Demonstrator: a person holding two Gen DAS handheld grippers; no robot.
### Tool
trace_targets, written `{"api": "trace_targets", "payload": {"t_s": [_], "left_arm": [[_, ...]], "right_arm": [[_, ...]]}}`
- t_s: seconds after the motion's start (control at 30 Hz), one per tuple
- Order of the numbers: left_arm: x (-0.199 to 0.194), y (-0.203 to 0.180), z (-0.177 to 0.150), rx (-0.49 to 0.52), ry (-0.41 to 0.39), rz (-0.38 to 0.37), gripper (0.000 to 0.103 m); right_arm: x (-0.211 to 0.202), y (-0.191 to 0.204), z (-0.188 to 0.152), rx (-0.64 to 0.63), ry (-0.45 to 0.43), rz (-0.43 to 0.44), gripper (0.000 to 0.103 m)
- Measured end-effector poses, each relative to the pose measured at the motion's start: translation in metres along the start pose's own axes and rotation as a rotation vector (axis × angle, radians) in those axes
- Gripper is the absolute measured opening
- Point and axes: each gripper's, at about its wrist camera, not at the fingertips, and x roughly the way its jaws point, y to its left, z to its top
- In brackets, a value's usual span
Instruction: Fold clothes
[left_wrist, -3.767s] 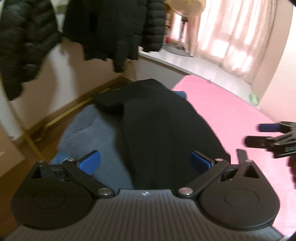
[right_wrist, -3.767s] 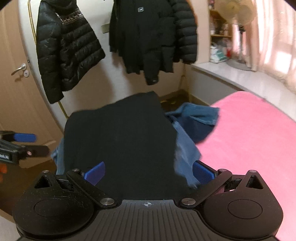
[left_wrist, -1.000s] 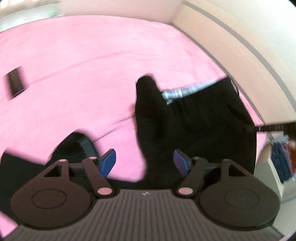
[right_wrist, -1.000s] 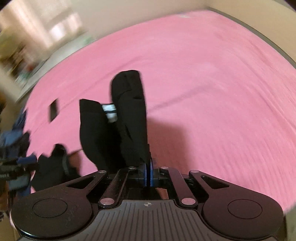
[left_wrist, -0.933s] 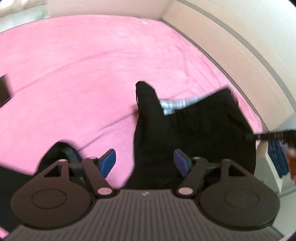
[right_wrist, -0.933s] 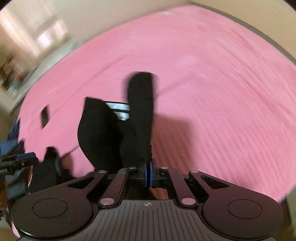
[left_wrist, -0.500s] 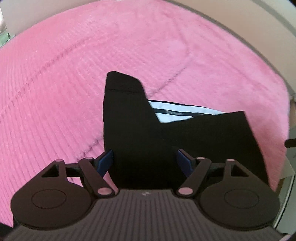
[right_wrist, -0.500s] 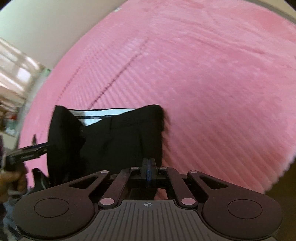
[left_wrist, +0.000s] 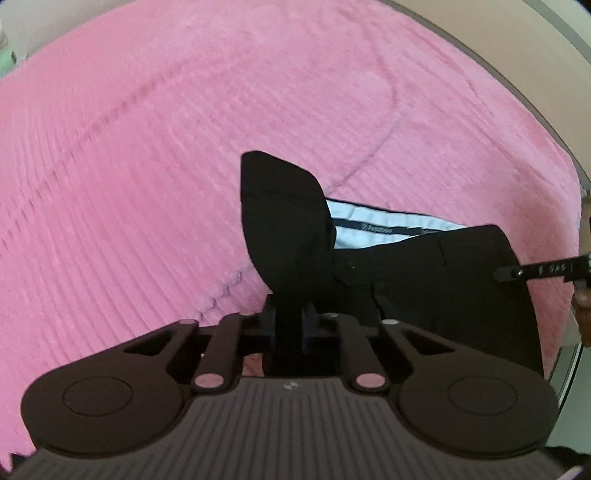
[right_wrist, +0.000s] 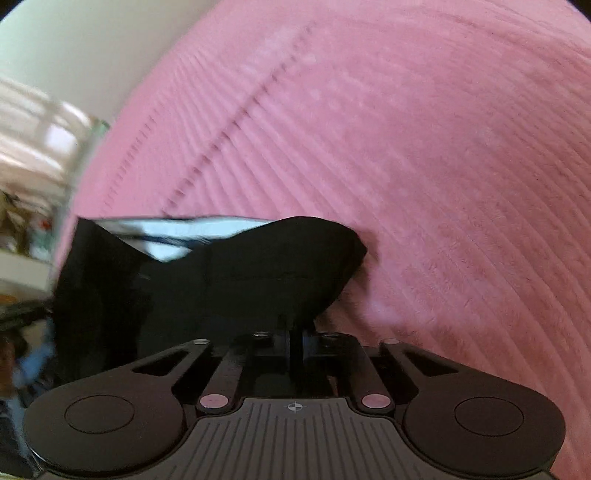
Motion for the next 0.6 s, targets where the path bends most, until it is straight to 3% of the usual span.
{"api": "trace_targets", "payload": {"t_s": [0.13, 0.27, 0.37, 0.43, 0.53, 0.57, 0.6], "left_arm": [[-0.053, -0.035, 0.029, 0.114, -0.083, -0.043, 0.005], [-0.08, -0.088, 0.088, 0.276, -0.176, -0.128, 0.005], [-0.05, -0.134, 0.141, 0.374, -0.208, -0.2, 0.006], [-0.011, -0.165, 0.162, 0.374, -0.178, -0.205, 0.007], [0.038, -0.2, 0.183, 0.347, -0.138, -0.201, 0.014], [0.047, -0.204, 0.182, 0.323, -0.128, -0.193, 0.017], [0.046, -0.201, 0.176, 0.312, -0.131, -0.186, 0.019]], "right_arm": [[-0.088, -0.01, -0.02, 0.085, -0.151, 0.031, 0.002], [-0.182, -0.052, -0.051, 0.215, -0.323, -0.032, 0.002], [-0.209, -0.092, -0.063, 0.268, -0.402, -0.103, 0.002], [-0.208, -0.12, -0.063, 0.314, -0.431, -0.147, 0.002], [-0.185, -0.159, -0.054, 0.332, -0.368, -0.232, 0.004], [-0.18, -0.165, -0.051, 0.313, -0.336, -0.284, 0.019], [-0.18, -0.165, -0.051, 0.291, -0.336, -0.318, 0.024]]}}
